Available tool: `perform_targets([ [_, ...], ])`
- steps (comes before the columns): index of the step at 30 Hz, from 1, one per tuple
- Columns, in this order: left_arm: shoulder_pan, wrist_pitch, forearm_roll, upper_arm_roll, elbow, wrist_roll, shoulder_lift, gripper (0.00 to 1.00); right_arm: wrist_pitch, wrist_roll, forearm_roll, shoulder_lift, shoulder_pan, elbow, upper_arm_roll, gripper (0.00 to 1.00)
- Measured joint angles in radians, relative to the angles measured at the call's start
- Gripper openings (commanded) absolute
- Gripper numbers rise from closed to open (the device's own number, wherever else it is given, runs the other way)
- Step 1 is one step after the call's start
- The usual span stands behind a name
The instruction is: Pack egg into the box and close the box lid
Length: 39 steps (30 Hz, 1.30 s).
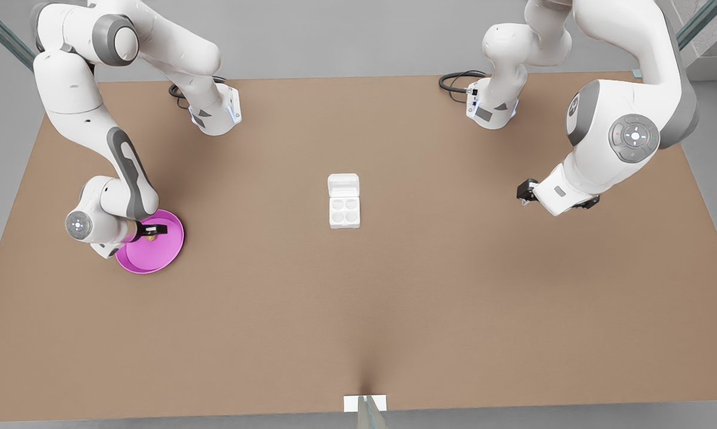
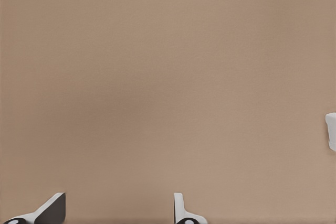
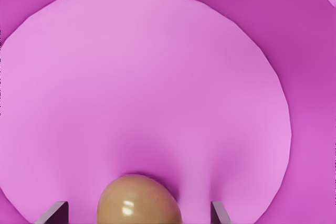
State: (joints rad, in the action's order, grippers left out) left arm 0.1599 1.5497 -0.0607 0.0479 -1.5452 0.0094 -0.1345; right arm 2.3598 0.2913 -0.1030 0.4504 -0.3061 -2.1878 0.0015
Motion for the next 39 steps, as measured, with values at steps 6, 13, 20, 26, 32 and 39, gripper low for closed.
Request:
perform_targets([
  [6,0.003,0.000,0.000,0.000,0.000,0.000,0.000,1.00,0.007,0.001,0.004,-0.001,0.008,0.001,0.000,0.84],
  [13,0.003,0.000,0.000,0.000,0.000,0.000,0.000,1.00,0.011,0.027,0.030,-0.001,0.007,0.008,0.001,0.41],
  [20,0.004,0.000,0.000,0.000,0.000,0.000,0.000,1.00,0.012,0.041,0.050,-0.009,0.001,0.019,0.025,0.41],
  [26,0.004,0.000,0.000,0.000,0.000,0.000,0.000,1.00,0.007,0.052,0.060,-0.016,-0.002,0.045,0.054,0.41],
  [32,0.004,0.000,0.000,0.000,0.000,0.000,0.000,1.00,-0.017,0.053,0.073,-0.008,0.028,0.248,0.193,0.40],
  [39,0.005,0.000,0.001,0.001,0.000,-0.001,0.000,1.00,-0.042,-0.022,0.165,0.050,0.348,0.441,0.220,0.40],
])
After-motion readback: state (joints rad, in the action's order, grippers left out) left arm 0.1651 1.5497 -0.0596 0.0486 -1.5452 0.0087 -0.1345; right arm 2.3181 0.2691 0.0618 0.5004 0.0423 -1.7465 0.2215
